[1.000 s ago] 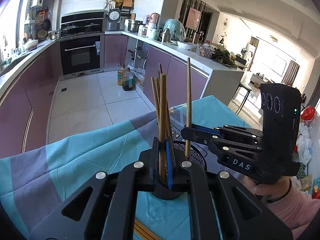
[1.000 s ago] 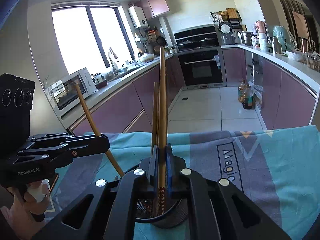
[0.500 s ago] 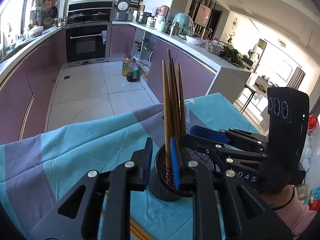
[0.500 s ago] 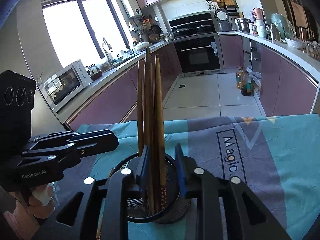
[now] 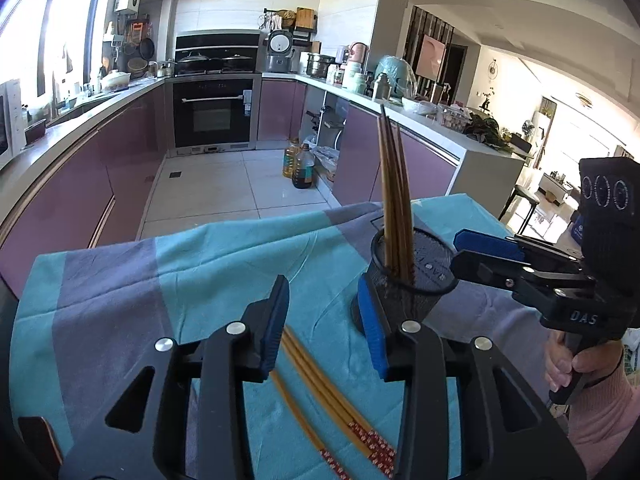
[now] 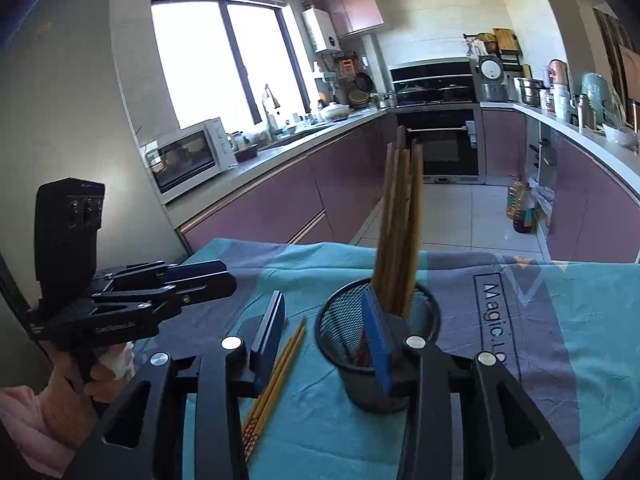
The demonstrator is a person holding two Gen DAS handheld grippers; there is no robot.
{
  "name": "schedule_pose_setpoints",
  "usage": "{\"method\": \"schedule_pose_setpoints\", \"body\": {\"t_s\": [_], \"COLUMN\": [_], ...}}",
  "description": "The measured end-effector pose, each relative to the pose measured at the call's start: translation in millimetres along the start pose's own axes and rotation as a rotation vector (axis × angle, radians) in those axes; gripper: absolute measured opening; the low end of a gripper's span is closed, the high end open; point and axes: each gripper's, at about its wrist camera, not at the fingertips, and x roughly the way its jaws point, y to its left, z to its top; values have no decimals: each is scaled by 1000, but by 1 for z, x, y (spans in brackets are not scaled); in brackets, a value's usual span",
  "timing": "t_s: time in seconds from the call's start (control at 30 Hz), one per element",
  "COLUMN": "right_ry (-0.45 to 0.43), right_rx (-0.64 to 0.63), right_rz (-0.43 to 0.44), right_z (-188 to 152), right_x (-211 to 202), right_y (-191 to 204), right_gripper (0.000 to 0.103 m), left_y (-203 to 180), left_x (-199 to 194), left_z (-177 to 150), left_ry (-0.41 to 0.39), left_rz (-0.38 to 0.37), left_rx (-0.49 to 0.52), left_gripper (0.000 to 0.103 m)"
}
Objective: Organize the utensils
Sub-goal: 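Move both open tools back over the remaining chopsticks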
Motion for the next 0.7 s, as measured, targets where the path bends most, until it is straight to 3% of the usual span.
{"method": "schedule_pose_setpoints", "body": {"t_s": [0.37, 0.7], "right_ry": [257, 319], "right_rx": [-10, 1], "right_rz": [42, 14], "right_z": [-58, -73], "right_x": [64, 86], "right_y": [29, 37], "right_gripper": [38, 38], "left_y": [28, 25], "left_x": [31, 47], "left_z": [-86, -106], "left_ry": [189, 234], "left_rz": [87, 99], "left_rx": [-62, -58], "left_gripper": [36, 36]}}
